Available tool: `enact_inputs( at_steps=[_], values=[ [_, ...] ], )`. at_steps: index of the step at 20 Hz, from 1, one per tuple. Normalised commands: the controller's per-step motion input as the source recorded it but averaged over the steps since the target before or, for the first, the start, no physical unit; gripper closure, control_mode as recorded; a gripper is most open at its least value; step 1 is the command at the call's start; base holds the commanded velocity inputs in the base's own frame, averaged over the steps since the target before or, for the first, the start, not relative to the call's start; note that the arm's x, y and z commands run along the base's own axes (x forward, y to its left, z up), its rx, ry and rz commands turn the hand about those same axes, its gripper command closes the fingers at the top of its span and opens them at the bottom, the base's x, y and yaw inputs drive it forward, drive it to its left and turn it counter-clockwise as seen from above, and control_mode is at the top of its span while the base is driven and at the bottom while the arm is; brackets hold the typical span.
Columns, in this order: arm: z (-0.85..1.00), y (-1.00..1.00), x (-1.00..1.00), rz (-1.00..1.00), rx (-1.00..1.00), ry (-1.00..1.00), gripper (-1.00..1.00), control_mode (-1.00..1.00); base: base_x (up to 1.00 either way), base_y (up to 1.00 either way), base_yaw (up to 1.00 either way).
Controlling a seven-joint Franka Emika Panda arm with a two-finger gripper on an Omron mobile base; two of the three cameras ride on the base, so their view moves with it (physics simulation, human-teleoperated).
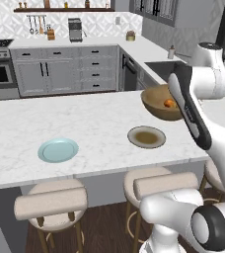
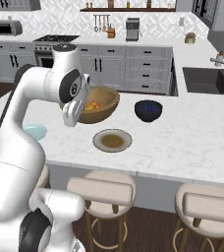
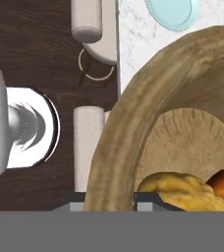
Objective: Pick the chicken drumstick and squash from their plates and place them in the bowl. Then put the bowl in the fridge.
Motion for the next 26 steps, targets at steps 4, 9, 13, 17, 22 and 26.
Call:
enact_inputs(
  at_steps=[4, 9, 13, 17, 22, 26],
  values=[
    [0.09, 0.00, -0.85, 0.00, 0.00, -0.21, 1.00, -1.00, 0.00, 0.00, 0.00],
    [0.11, 0.01, -1.00, 0.00, 0.02, -0.07, 1.00, -1.00, 0.00, 0.00, 0.00],
    [0.12, 0.00, -0.88, 0.00, 0.01, -0.13, 1.00, -1.00, 0.00, 0.00, 0.00],
    [0.05, 0.02, -0.25, 0.00, 0.00, -0.04, 1.00, 1.00, -0.75, 0.15, 0.00],
    [0.00, 0.00, 0.00, 0.00, 0.00, 0.00, 1.00, 1.00, -0.99, 0.82, 0.12],
    [0.00, 0.00, 0.00, 0.00, 0.00, 0.00, 1.00, 1.00, -0.70, 1.00, 0.20]
  ],
)
